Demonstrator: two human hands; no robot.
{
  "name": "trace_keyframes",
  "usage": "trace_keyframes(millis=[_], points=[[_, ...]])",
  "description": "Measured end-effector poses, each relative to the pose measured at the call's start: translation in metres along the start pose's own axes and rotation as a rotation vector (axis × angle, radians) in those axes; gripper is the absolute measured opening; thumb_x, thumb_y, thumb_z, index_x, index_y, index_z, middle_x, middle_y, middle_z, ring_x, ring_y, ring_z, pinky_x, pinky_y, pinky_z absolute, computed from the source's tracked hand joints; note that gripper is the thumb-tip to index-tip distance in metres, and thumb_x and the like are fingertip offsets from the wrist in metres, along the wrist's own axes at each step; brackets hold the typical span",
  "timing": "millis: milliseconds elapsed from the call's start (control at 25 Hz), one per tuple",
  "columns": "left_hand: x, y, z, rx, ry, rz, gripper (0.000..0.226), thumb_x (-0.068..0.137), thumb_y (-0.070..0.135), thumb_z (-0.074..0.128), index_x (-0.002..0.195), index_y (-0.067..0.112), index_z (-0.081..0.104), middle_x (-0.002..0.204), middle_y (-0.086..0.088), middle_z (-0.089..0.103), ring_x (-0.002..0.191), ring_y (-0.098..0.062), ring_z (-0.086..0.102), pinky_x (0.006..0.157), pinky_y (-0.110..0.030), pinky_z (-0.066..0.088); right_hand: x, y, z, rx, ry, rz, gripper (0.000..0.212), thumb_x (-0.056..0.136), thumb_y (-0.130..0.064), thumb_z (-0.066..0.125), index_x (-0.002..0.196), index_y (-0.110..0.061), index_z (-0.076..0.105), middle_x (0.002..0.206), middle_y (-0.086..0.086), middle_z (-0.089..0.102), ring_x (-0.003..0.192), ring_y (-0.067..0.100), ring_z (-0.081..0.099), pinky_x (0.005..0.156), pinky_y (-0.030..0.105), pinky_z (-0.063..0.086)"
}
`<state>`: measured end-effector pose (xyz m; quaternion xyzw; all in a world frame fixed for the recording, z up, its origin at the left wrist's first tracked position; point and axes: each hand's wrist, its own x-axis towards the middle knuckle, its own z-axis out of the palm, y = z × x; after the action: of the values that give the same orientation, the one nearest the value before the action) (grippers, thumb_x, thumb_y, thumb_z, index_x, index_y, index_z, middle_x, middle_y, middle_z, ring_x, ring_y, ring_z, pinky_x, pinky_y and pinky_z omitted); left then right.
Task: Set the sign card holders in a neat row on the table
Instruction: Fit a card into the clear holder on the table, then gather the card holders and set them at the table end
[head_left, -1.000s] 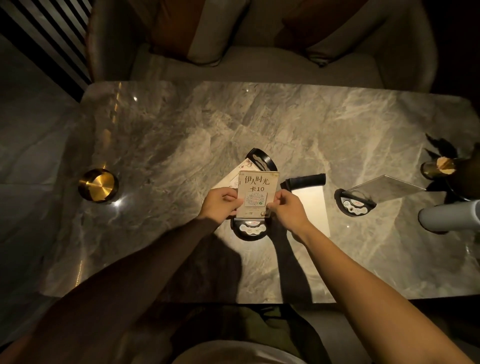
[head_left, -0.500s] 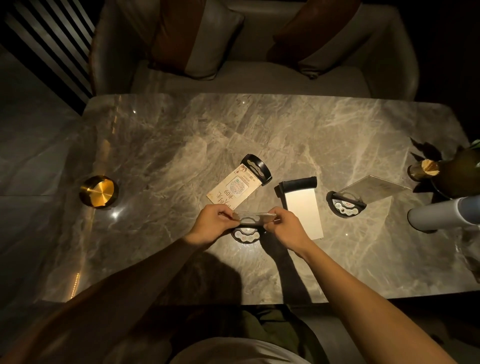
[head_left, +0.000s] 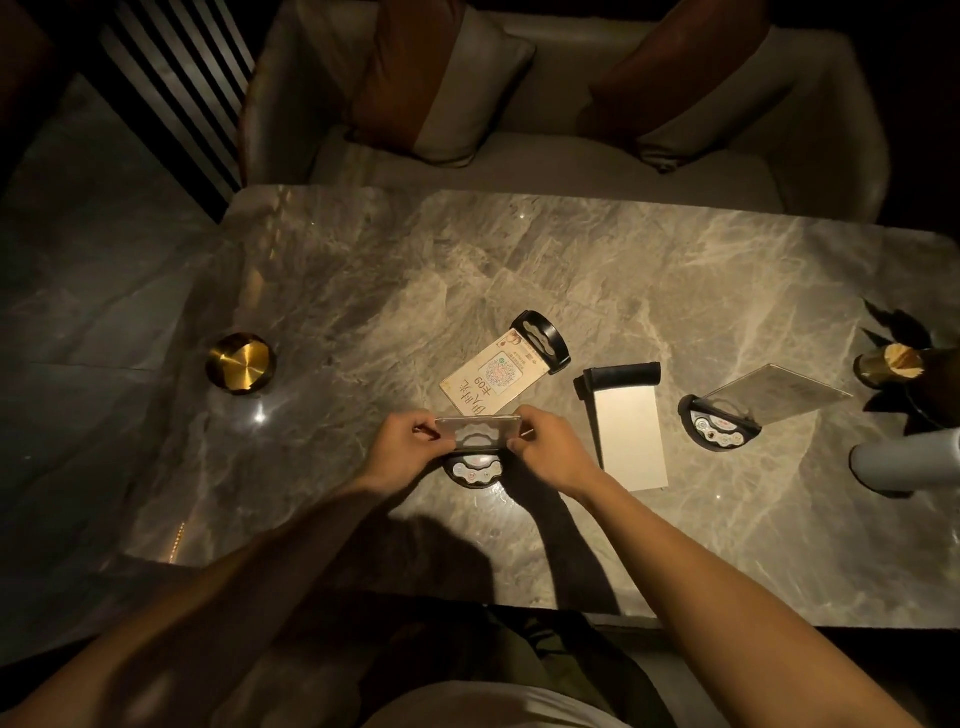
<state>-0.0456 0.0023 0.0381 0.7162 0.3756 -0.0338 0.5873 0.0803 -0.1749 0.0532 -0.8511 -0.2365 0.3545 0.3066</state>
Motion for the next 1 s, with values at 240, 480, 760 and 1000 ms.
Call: trace_keyframes(millis=[240,480,760,1000], points=[[-0.007,-0.038,-0.002,-0.06,0.074,-0.034,0.021,0.077,-0.003,0.08,0.091,0.01,0.072,0.083,-0.009,0.072,0.075,-0.02,0.067,0.075,-0.034,0.056,0.001,-0.004,0.006,-0.042,-0.059,-0.033,0.013,0.095,-0.009,0.057,0.089,-0.021,0.058,0.09,-0.005,0.064,0.087,0.019,0.062,0.066,0.022,0.042],[-0.029,-0.053,0.05,0.146,-0.122,-0.193,0.02,0.077,0.028,0.082,0.084,0.012,0.074,0.064,0.005,0.063,0.06,-0.009,0.057,0.061,-0.023,0.044,-0.01,0.023,-0.03,0.04,0.015,0.04,0.032,0.097,-0.011,0.061,0.129,-0.013,0.06,0.125,0.003,0.064,0.092,0.004,0.061,0.082,0.018,0.046],[-0.017,0.042,0.148,-0.018,-0.334,-0.171,0.037,0.09,0.03,0.072,0.123,0.014,0.065,0.102,-0.005,0.069,0.094,-0.023,0.068,0.08,-0.032,0.054,-0.032,0.094,-0.083,0.267,0.219,0.277,0.049,0.091,-0.009,0.065,0.139,-0.011,0.054,0.136,0.008,0.062,0.126,0.02,0.059,0.105,0.037,0.047],[0.02,0.051,0.214,0.013,-0.27,-0.262,0.056,0.084,0.04,0.071,0.131,0.013,0.057,0.125,-0.015,0.065,0.108,-0.031,0.066,0.089,-0.04,0.058,-0.039,0.14,-0.094,0.322,0.296,0.392,0.044,0.09,-0.014,0.066,0.133,-0.013,0.055,0.118,-0.005,0.06,0.107,0.014,0.059,0.098,0.035,0.05]])
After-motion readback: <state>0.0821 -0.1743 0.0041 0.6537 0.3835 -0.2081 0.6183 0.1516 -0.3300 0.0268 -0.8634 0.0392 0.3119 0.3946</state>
